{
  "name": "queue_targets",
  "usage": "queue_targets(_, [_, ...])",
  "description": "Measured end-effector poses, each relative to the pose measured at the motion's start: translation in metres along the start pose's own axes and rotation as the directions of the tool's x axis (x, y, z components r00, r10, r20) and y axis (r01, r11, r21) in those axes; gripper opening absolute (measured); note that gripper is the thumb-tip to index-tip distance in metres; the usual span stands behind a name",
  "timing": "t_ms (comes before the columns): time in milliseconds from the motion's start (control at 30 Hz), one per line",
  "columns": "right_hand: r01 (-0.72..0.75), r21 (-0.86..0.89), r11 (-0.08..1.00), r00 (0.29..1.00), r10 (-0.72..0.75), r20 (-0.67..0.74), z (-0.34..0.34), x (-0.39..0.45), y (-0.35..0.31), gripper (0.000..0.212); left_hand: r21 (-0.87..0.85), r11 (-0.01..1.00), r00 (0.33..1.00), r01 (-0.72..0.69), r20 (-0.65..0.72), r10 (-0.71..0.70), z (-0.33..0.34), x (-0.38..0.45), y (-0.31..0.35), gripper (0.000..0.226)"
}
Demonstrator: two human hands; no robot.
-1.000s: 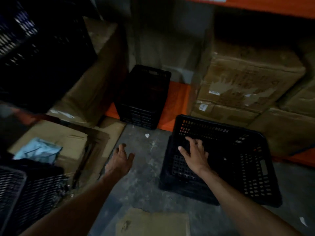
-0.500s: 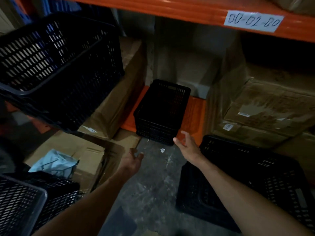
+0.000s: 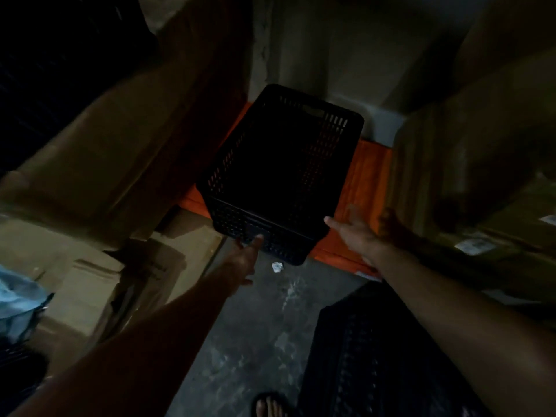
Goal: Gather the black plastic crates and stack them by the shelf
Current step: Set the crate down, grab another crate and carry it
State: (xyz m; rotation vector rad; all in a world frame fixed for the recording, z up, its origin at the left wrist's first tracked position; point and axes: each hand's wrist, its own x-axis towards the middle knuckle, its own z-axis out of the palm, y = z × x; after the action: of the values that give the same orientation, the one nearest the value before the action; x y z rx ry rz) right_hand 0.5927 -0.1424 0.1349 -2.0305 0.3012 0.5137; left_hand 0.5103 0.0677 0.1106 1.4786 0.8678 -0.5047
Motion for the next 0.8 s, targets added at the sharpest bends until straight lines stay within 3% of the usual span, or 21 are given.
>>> queue_targets(167, [-0.161,0.052,0.986,0.987,0.16,0.016,-0.005,0.071,0.007,0.085,-0.235,0.971,0.999,0.031,-0.031,-0.04,0.032,0.073,0.024,0.086])
queue_targets(333, [-0.114,0.104,0.988,0.991,0.106,0.077,0.014,0.097,0.028,0.058,-0.368,0.918,0.988,0.146,0.011,-0.153,0.039,0.111,0.022,0.084])
queue_targets(567, [-0.07,0.15,0.986,0.997,0.063,0.049,0.029,0.084,0.04,0.066,-0.548,0.828,0.992,0.116,0.028,-0.12,0.03,0.108,0.024,0.048])
queue_targets(667, [-0.095,0.138,0.986,0.992,0.083,0.09,0.03,0.05,0.036,0.068,-0.575,0.809,0.992,0.122,0.052,-0.113,0.012,0.07,0.01,0.012])
queue_targets(800, [-0.102,0.153,0.983,0.991,0.087,0.103,0.033,-0.012,0.014,0.057,-0.597,0.796,0.994,0.101,0.033,-0.102,-0.021,0.006,0.001,0.005])
